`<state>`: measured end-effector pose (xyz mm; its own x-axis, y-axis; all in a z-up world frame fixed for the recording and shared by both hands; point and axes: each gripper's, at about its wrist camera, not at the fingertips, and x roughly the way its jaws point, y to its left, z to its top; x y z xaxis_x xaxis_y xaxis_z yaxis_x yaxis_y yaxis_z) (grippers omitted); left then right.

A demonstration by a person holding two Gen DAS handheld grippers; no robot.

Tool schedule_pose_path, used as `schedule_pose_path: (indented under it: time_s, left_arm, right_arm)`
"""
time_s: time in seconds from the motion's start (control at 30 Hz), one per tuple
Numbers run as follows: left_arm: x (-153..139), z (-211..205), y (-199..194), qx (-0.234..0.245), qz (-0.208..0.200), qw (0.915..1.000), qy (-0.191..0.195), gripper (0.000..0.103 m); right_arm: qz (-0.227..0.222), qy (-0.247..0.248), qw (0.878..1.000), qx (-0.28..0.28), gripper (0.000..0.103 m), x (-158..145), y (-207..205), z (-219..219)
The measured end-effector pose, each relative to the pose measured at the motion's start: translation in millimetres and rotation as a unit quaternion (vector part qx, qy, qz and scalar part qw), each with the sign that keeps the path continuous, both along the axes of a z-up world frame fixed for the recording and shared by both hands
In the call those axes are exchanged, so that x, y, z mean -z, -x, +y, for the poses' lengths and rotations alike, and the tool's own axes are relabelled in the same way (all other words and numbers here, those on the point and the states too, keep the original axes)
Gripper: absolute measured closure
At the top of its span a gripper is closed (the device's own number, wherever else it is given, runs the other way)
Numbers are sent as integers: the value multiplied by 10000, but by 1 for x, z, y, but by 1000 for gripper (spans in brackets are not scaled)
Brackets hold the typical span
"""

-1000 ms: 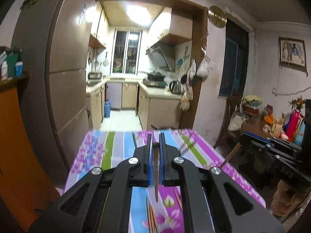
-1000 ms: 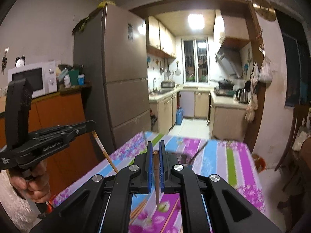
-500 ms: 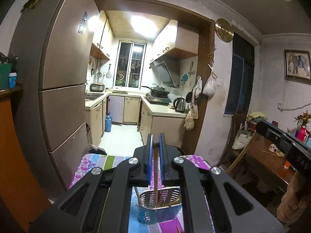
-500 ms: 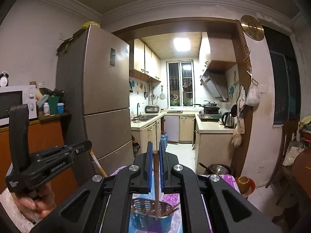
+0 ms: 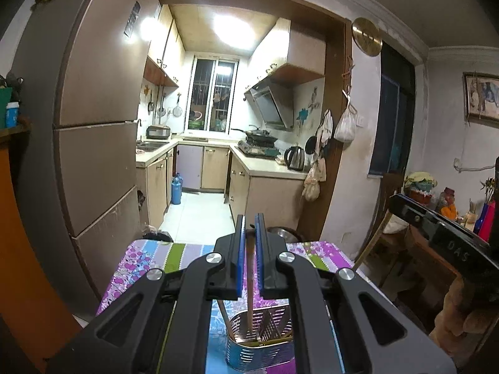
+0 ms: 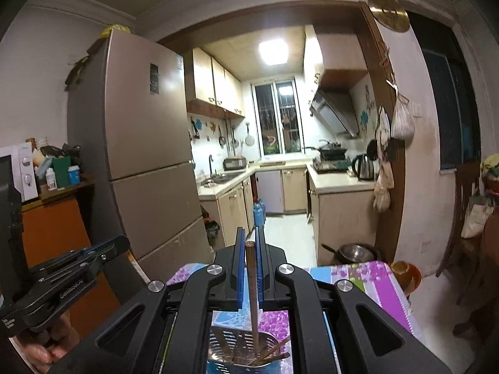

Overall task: Organize utensils
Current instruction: 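Lower the chopsticks into the blue holder and open both tools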

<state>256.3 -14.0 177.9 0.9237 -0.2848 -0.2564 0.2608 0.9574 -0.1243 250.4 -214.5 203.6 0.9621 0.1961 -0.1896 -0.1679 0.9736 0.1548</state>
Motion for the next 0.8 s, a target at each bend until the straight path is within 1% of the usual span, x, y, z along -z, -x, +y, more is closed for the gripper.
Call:
schedule_pose_path:
  time_s: [0.37,0.57,0.67,0.7,0.73,0.8]
  left_arm:
    - [37,-9,-16,14,314,9993,-182,98]
    - [62,-15,-23,-9,496,9980,-381,98]
    - [68,-14,-24,-14,631,9971,-429,98]
    - [67,-11,-22,-88,605,9973,-419,98]
    - [64,-6,-19,-98,602,9975,-345,98]
    - [58,3,-12,-154,534,9983,-181,98]
  right_arm:
    - [331,-63,9994,-42,96,34,-18,9]
    - [625,-118,9980,-61,96,59,-28,12]
    - [704,-75,9975,-88,95,66,-27,13]
    - [706,-99,9974,-78,95,65,-25,11]
    - [687,-129,9975,-79,90,63,-23,10]
    - [607,-180,9980,-49,89,59,-15,3]
